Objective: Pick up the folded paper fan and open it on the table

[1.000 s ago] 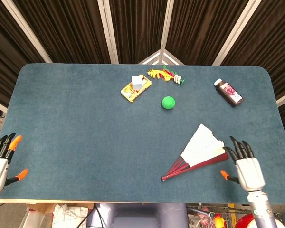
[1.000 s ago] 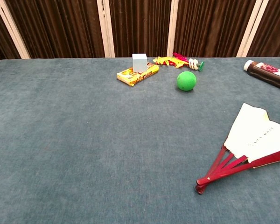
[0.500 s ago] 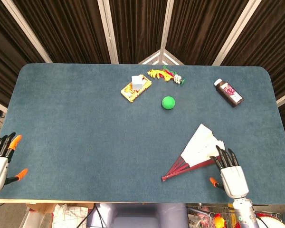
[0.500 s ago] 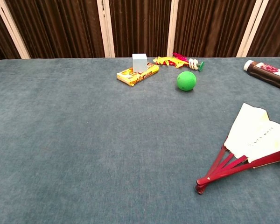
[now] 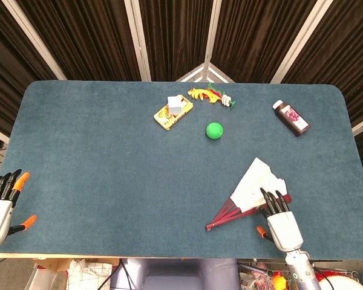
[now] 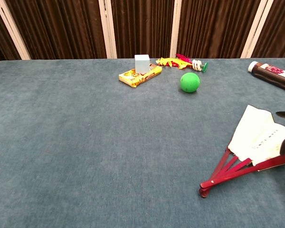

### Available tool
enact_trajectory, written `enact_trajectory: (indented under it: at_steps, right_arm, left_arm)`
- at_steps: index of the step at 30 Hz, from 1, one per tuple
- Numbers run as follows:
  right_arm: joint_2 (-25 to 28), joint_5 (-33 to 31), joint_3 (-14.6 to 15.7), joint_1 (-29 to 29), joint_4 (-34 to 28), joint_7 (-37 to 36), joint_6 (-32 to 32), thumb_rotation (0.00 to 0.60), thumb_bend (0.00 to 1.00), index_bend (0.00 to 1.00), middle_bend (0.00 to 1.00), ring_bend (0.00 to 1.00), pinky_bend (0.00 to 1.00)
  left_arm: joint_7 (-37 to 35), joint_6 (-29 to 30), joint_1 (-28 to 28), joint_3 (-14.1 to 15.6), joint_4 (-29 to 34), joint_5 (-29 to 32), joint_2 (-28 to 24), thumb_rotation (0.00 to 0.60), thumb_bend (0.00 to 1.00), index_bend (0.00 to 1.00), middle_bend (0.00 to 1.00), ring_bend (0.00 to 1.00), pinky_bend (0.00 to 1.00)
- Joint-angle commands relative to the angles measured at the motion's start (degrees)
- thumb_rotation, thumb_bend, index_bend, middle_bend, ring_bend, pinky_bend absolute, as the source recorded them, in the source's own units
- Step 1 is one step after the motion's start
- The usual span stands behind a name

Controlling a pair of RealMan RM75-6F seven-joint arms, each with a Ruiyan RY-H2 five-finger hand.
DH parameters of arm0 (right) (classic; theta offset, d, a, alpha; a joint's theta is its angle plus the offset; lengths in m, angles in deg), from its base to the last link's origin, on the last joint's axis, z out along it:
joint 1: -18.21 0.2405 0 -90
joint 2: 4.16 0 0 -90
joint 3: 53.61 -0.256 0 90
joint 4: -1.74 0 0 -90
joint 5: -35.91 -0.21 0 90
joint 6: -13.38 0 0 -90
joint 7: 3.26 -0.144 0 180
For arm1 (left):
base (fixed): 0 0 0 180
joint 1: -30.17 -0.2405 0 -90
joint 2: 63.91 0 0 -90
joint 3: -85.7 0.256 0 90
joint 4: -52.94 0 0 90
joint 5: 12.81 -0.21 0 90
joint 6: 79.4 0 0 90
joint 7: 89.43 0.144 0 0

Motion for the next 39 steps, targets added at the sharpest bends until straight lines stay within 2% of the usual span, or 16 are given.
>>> enact_trajectory:
  at_steps: [1,17,31,39]
  right_arm:
    - [-0.6,-0.43,-0.24,0.7,0.84,0.03,-1.19,0.6,0.22,0.45,0.05,0.14,0.1]
    - [-2.11,-2.76,-2.46,3.52,6.63,-2.22,-4.1,0.6,0.26,0.46,0.05,0.15,0.1]
    - [-3.42,-3.33,-1.95,4.59,11.49,-5.08,-5.68,0.6,0.26,0.48,0.05,0.15,0.11]
    - [-4.94,-3.38,-2.42,6.26,13.97,-6.47,-6.34,0.6,0.31,0.49,0.05,0.15,0.11]
  left_arm:
    - [0.11,-0.06,0.05,-0.05,-0.03,0.1,0.05,0.6,0.13,0.03,0.0,0.0,0.0]
    - [2.25,-0.83,0.4,-0.22,-0.11,1.18,0.91,0.6,0.13,0.03,0.0,0.0,0.0]
    - [4.29,-1.18,0.51,-0.08,0.12,1.6,1.69,0.6,0.13,0.03,0.0,0.0,0.0]
    - [4.66,-1.08,0.48,-0.19,0.09,1.93,1.83,0.6,0.13,0.03,0.0,0.0,0.0]
